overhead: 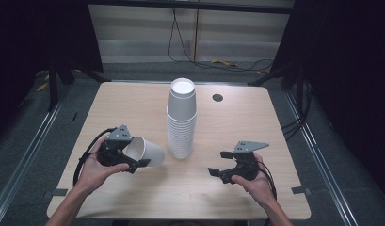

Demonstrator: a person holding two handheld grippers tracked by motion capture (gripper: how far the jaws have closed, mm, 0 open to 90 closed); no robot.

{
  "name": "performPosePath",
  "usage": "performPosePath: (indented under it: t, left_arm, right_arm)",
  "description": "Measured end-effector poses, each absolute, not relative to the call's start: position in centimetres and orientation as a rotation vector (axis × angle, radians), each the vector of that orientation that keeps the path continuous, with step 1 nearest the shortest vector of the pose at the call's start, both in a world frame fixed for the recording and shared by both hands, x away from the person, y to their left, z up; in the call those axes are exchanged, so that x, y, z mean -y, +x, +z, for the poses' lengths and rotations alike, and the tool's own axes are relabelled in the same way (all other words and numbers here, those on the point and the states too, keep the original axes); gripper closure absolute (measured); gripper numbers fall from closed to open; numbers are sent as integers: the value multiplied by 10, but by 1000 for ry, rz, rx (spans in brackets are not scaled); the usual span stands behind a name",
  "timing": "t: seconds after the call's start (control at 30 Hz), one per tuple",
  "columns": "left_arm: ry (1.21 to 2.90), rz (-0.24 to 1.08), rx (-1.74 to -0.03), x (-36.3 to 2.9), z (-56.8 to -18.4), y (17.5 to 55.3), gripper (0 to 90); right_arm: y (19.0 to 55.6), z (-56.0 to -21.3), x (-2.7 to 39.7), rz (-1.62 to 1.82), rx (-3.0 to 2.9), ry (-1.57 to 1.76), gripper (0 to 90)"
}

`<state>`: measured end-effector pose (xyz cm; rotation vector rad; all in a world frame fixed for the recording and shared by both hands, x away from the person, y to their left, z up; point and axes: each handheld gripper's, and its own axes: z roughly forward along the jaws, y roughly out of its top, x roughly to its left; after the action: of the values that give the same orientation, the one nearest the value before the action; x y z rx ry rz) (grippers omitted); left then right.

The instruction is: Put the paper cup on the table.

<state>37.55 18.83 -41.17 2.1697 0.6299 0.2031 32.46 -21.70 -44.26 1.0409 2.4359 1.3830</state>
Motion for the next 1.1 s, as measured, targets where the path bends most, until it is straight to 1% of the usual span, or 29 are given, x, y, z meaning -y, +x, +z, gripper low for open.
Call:
performPosePath:
  t: [0.07, 0.1, 0.17, 0.4, 0.5, 0.7, 0.9, 1.0, 1.07, 1.1]
  left_arm:
    - [2179, 264, -679, -191, -411, 378, 81]
    - [2185, 270, -687, -192, -412, 380, 79]
    - [2183, 258, -702, -193, -413, 383, 79]
    - [2267, 288, -730, -193, -415, 393, 81]
    - [2301, 265, -743, -194, -417, 397, 82]
    - [2362, 267, -770, -195, -421, 407, 81]
    - [2428, 305, -792, -191, -420, 416, 80]
    - [2442, 296, -796, -190, -419, 419, 80]
    - [2496, 267, -799, -188, -423, 424, 77]
    - [2502, 272, -808, -187, -424, 426, 76]
  right_arm:
    - [326, -442, 217, 1390, -2427, 1046, 157]
    - [326, -442, 217, 1388, -2426, 1042, 158]
    - [327, -443, 216, 1389, -2427, 1049, 157]
    - [328, -444, 215, 1373, -2439, 1043, 157]
    - [328, -444, 215, 1367, -2448, 1043, 159]
    - [327, -445, 215, 1356, -2453, 1043, 160]
    - [329, -446, 214, 1350, -2462, 1051, 160]
    - [329, -446, 214, 1346, -2467, 1047, 160]
    - [329, -446, 214, 1346, -2468, 1047, 159]
    - [329, -446, 214, 1345, -2468, 1049, 159]
